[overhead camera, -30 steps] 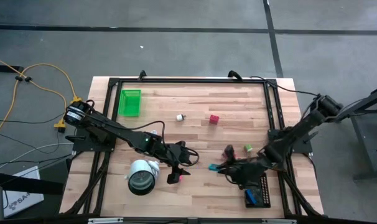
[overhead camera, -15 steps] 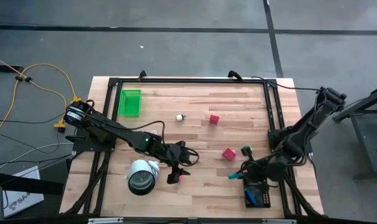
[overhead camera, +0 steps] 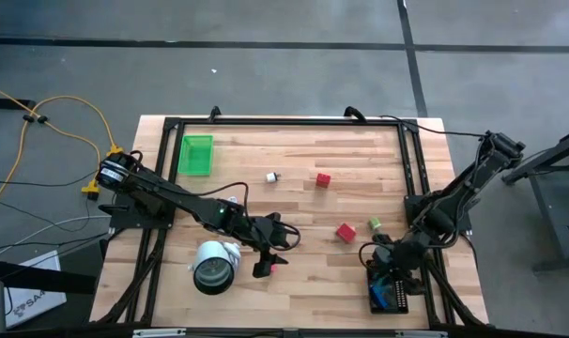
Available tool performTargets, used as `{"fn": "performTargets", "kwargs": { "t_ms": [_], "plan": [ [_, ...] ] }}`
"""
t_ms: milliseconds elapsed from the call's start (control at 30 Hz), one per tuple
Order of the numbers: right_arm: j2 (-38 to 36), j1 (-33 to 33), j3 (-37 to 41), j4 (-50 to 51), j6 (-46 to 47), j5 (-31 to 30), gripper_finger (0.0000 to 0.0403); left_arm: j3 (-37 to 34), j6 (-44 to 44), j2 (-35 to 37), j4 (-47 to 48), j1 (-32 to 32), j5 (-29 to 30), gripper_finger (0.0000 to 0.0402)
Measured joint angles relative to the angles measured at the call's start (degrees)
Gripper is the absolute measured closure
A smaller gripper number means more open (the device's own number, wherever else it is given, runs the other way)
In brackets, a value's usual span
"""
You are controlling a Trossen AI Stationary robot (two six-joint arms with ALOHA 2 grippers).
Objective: Pick & Place Office items
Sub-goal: Put the light blue digital clock into the black bin
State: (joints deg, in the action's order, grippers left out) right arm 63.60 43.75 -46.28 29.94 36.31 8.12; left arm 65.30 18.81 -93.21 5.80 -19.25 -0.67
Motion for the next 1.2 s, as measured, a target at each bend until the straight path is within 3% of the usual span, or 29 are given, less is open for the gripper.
{"fn": "performTargets", "kwargs": {
  "t_ms": [100, 633, 1200],
  "plan": [
    [0.0, 0.0, 0.0, 0.1, 2.4, 2.7, 0.0353, 0.0, 0.0, 0.0, 0.0, 0.0, 1.3, 0.0188],
    [3.7, 0.4, 0.0, 4.5, 8.8, 4.5, 0.0353, 0.0, 0.0, 0.0, 0.1, 0.0, 2.0, 0.0188],
    [9.3, 6.4, 1.1, -1.7, 11.9, 3.7, 0.0353, 0.0, 0.0, 0.0, 0.1, 0.0, 2.0, 0.0188]
  ]
}}
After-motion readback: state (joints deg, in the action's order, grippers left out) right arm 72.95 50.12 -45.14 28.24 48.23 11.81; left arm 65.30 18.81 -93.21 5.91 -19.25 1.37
